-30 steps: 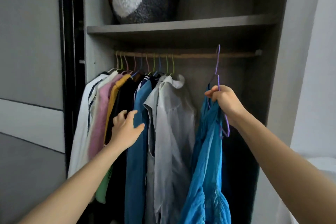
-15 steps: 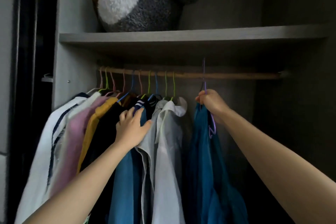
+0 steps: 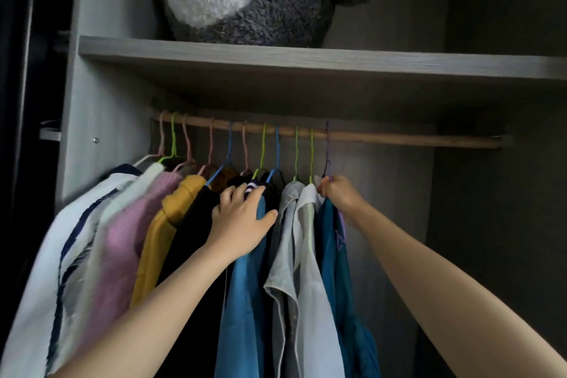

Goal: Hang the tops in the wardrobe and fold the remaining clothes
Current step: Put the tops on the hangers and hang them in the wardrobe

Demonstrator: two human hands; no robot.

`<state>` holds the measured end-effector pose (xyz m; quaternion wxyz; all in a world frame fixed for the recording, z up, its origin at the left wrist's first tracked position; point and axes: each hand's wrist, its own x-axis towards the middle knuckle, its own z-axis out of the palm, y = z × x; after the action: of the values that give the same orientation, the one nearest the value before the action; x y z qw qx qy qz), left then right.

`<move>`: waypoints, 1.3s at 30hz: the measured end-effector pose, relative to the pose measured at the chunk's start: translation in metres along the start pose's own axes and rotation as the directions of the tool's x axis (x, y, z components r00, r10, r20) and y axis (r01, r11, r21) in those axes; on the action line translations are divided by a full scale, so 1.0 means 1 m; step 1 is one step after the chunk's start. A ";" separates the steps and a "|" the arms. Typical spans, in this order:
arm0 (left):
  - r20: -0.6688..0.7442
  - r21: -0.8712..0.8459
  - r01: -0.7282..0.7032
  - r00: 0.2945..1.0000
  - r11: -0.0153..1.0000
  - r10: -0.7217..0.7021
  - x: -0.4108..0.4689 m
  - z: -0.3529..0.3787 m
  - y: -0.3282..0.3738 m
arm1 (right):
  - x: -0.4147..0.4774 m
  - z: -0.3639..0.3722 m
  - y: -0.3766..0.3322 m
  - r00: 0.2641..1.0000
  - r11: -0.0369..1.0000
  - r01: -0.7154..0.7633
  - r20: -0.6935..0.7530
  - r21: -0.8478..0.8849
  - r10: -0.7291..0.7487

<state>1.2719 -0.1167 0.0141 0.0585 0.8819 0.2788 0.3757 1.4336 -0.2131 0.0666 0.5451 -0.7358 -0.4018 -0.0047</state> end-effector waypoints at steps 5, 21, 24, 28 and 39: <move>0.014 -0.041 -0.052 0.999 0.998 0.053 0.001 0.002 -0.003 | -0.007 0.027 0.005 1.000 1.000 -0.012 0.009 -0.010 0.012; -0.285 0.090 -0.427 0.855 0.900 0.434 -0.036 0.014 0.026 | -0.091 -0.007 0.017 0.971 0.955 -0.037 -0.236 -0.294 -0.035; -0.253 0.062 -0.516 0.820 0.854 0.514 -0.057 0.025 0.044 | -0.122 -0.030 0.036 0.962 0.922 -0.083 -0.272 -0.379 -0.025; -0.234 0.030 -0.642 0.740 0.766 0.630 -0.088 0.039 0.066 | -0.173 -0.065 0.062 0.951 0.870 -0.187 -0.305 -0.457 0.044; -0.163 -0.534 -0.726 0.592 0.434 0.790 -0.280 0.090 0.227 | -0.477 -0.183 0.104 0.718 0.641 -0.630 -0.642 -0.437 0.268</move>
<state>1.2788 -0.4467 -0.1556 0.1489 0.8742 -0.2708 0.3746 1.2513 -0.6489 -0.1543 0.3352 -0.9215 -0.0070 -0.1959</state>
